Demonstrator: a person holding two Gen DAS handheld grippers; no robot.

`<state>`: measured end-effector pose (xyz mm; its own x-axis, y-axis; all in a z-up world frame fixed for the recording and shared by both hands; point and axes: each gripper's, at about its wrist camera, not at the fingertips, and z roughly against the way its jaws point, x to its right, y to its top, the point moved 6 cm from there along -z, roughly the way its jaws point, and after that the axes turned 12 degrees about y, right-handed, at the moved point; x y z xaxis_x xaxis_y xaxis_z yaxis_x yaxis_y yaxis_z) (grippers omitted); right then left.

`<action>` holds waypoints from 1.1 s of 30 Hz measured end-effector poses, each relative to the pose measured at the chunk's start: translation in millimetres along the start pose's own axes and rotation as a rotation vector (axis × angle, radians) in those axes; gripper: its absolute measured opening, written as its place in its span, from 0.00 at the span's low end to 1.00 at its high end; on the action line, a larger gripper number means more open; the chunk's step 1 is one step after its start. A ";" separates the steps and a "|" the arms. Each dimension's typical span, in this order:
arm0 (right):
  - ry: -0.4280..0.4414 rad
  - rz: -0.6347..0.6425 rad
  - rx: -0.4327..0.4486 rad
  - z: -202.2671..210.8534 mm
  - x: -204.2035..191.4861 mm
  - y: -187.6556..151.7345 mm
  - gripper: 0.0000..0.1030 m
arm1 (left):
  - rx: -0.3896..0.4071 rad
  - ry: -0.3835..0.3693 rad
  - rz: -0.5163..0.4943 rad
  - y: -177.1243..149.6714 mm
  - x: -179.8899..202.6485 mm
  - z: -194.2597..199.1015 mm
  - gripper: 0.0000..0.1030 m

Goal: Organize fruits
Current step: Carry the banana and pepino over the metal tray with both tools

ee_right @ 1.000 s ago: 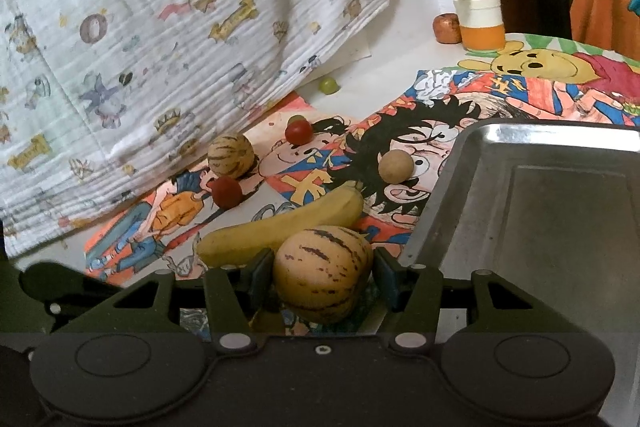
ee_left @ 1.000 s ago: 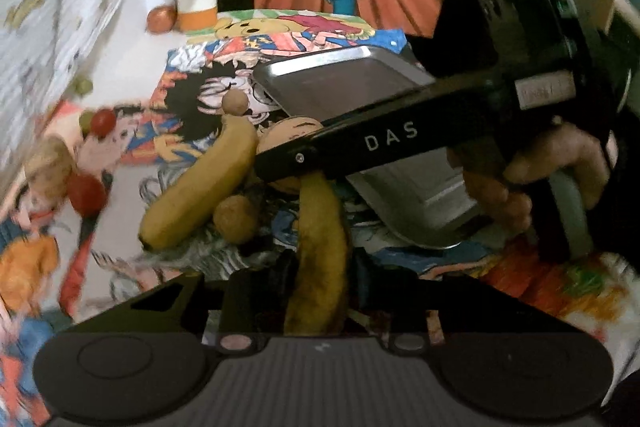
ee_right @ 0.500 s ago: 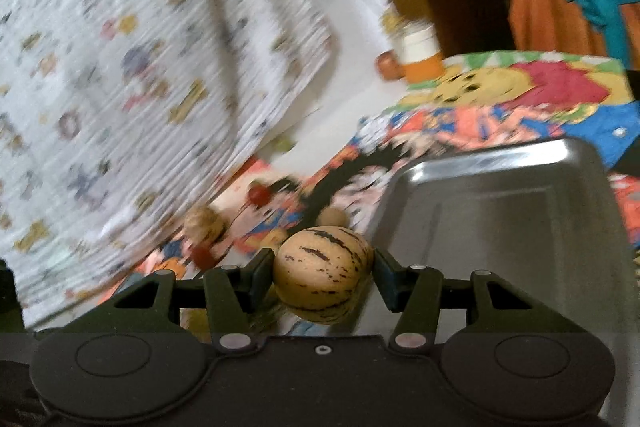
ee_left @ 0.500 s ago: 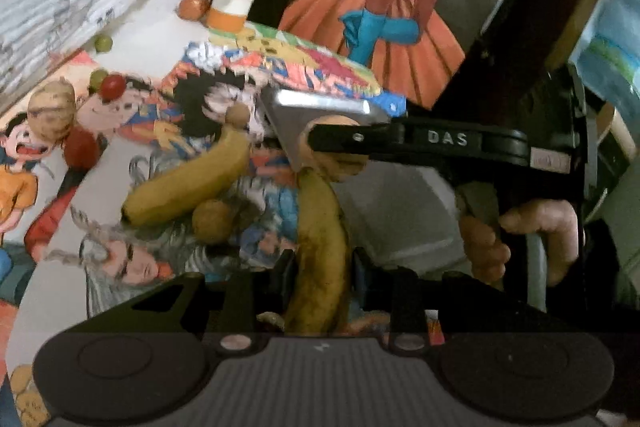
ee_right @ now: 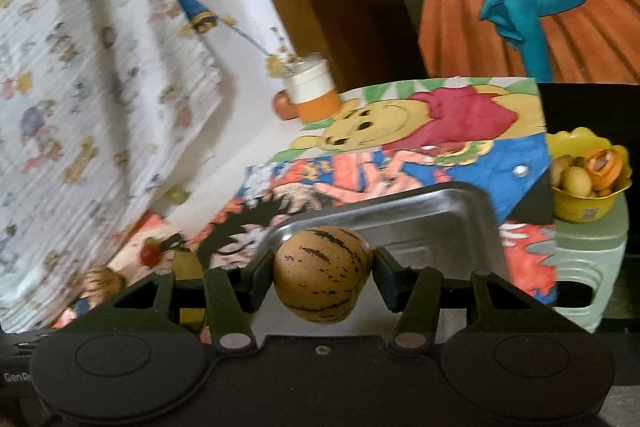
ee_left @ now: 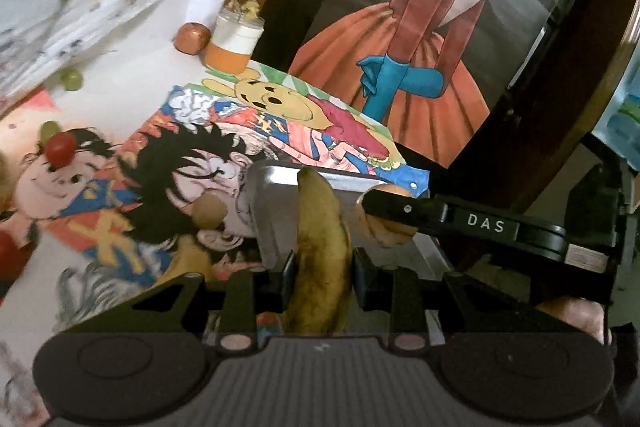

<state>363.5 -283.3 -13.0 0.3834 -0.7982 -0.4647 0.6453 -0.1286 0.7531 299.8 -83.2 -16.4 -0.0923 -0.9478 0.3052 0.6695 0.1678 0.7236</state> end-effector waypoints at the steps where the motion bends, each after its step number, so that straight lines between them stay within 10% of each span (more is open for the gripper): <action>1: -0.014 0.001 0.000 -0.7 4.6 0.7 0.54 | -0.009 -0.006 -0.001 1.4 2.3 -7.8 0.32; 33: -0.059 -0.015 -0.002 -4.0 29.0 -4.7 0.56 | -0.071 0.050 -0.028 -0.1 17.2 -64.5 0.40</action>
<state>374.3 -303.5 -31.9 0.3340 -0.8297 -0.4473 0.6517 -0.1395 0.7455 345.7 -116.9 -51.1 -0.0756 -0.9646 0.2526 0.7178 0.1232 0.6853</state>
